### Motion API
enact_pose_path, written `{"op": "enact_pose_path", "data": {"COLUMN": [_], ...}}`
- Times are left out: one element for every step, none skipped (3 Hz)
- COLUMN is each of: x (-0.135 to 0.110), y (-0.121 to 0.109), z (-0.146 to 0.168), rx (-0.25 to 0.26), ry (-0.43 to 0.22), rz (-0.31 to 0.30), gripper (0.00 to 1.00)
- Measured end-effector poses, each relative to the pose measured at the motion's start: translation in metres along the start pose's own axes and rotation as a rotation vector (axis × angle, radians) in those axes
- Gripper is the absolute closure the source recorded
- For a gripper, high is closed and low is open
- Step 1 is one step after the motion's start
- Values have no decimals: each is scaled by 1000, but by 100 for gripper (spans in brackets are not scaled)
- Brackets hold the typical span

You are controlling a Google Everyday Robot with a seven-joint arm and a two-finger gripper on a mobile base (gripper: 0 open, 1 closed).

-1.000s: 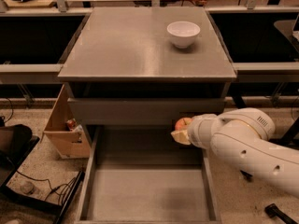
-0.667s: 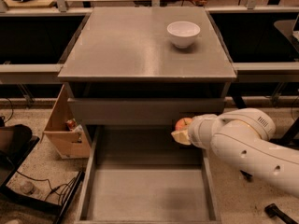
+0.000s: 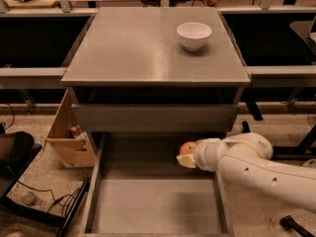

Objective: Place apple into middle drawer

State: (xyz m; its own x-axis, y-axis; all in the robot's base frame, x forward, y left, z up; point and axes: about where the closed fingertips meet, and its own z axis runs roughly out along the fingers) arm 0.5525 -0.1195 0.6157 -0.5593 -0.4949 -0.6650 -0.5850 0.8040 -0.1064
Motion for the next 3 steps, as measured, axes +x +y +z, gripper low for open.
{"op": "enact_pose_path", "data": {"x": [48, 79, 107], "y": [16, 23, 24], "z": [56, 98, 139], "rx": [-84, -134, -164], "ry": [-7, -30, -46], "rz": [7, -2, -7], "gripper": [100, 100, 100]}}
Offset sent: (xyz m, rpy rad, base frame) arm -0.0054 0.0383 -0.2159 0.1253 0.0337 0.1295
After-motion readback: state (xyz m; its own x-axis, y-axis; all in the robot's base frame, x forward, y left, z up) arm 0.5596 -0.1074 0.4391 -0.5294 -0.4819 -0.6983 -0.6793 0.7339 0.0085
